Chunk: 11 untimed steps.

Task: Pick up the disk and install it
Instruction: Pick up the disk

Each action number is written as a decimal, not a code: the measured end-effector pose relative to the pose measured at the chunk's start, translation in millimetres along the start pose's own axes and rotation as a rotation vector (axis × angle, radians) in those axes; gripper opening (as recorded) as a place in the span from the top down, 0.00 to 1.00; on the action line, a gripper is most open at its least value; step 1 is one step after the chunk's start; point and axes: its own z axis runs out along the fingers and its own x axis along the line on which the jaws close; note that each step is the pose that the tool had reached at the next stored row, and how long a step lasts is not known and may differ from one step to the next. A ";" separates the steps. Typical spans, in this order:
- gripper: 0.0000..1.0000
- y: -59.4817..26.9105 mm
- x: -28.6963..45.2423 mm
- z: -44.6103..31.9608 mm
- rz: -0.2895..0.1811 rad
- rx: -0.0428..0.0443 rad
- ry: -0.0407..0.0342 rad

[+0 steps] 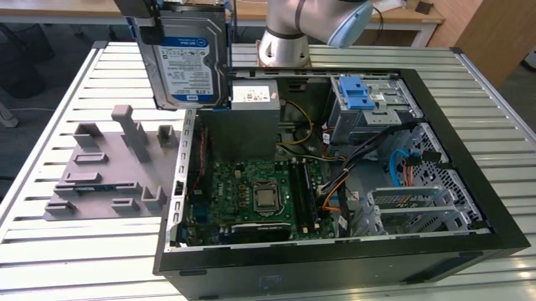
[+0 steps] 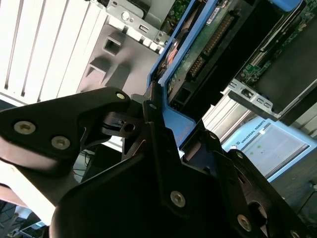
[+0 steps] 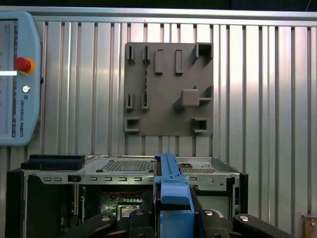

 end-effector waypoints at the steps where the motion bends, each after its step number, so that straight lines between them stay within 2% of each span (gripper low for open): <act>1: 0.64 -2.5 0.0 0.0 0.000 0.0000 0.0000; 11: 0.64 -26.9 -0.1 -0.3 0.000 0.0000 0.0000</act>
